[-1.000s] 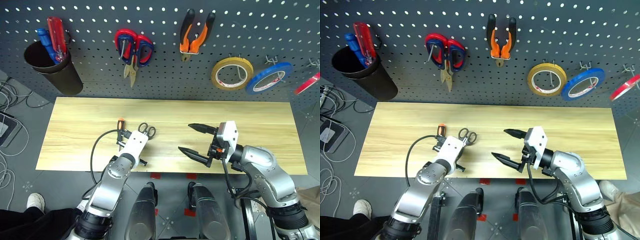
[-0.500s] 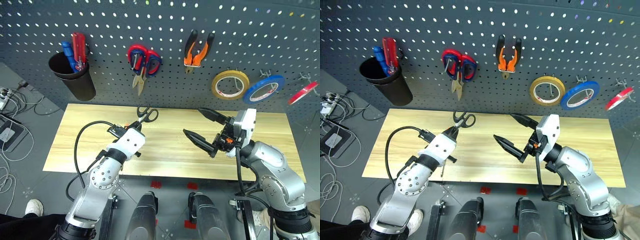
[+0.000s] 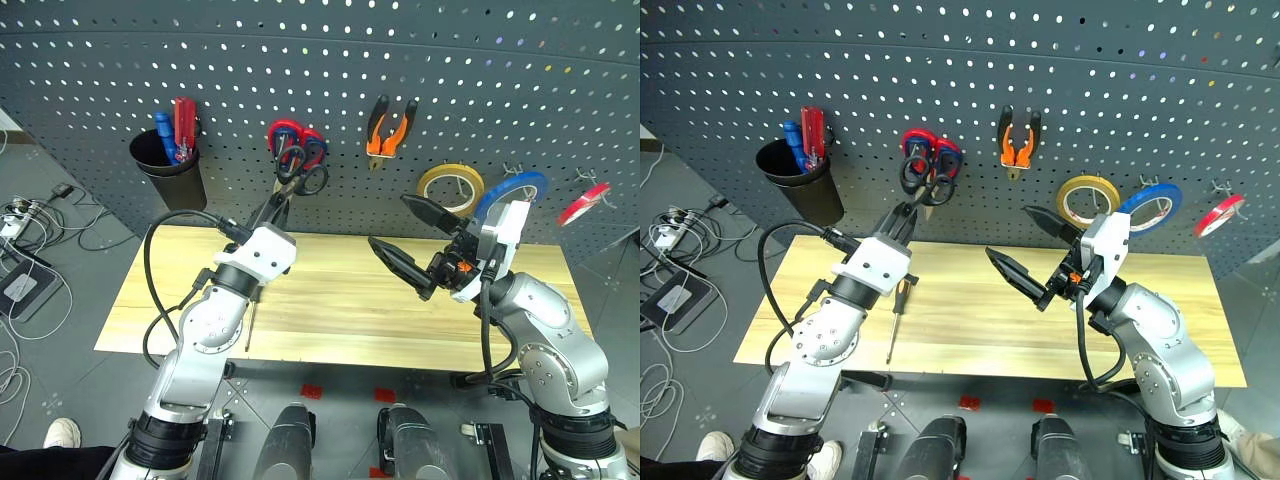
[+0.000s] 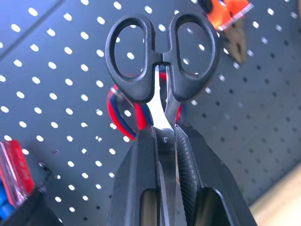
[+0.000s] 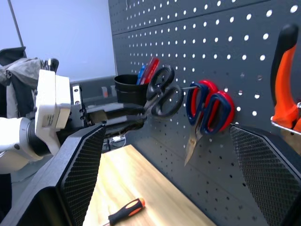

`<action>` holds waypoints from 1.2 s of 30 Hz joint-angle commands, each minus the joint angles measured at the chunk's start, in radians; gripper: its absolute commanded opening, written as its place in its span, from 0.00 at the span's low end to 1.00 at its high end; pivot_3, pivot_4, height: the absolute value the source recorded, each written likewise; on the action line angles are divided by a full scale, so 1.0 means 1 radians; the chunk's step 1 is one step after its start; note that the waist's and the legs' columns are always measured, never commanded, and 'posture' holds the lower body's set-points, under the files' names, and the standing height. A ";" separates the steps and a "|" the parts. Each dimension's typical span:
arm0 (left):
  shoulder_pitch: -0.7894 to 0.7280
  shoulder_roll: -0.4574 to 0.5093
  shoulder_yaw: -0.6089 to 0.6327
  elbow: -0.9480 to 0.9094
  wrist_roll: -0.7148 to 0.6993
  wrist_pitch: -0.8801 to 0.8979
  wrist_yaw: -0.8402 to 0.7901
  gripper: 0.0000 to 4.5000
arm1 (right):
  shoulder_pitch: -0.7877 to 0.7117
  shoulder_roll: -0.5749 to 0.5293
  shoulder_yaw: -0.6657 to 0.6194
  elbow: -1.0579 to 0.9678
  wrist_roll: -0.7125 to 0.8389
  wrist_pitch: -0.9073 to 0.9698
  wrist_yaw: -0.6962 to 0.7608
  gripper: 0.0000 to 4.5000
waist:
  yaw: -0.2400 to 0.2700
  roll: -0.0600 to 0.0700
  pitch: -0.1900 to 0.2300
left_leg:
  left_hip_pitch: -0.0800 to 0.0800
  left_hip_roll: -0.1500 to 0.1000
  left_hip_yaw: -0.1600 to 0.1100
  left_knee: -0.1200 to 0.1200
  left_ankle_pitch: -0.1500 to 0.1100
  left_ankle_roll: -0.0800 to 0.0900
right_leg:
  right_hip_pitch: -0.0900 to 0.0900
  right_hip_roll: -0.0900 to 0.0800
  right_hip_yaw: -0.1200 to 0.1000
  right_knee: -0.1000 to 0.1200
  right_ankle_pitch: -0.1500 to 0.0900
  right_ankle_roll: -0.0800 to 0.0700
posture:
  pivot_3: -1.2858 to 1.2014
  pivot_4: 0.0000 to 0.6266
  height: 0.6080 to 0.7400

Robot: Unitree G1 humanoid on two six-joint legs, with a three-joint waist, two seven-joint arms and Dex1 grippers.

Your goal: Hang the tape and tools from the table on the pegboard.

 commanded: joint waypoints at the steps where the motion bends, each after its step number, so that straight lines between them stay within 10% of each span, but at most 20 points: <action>1: -0.023 -0.015 0.028 -0.006 0.008 -0.011 0.009 0.05 | -0.004 0.004 -0.013 -0.016 -0.011 -0.035 -0.011 1.00 | 0.000 0.000 -0.008 | 0.000 0.000 0.000 0.000 0.000 0.000 | 0.000 0.000 0.000 0.000 0.000 0.000 | 0.55 0.21 1.00; 36: -0.049 -0.132 0.036 0.056 -0.010 0.188 -0.017 0.05 | 0.018 -0.019 -0.007 -0.030 -0.037 -0.014 -0.053 1.00 | -0.001 0.000 -0.028 | 0.002 0.000 0.001 0.003 0.000 0.001 | 0.001 0.002 0.002 0.004 0.000 0.000 | 0.54 0.29 1.00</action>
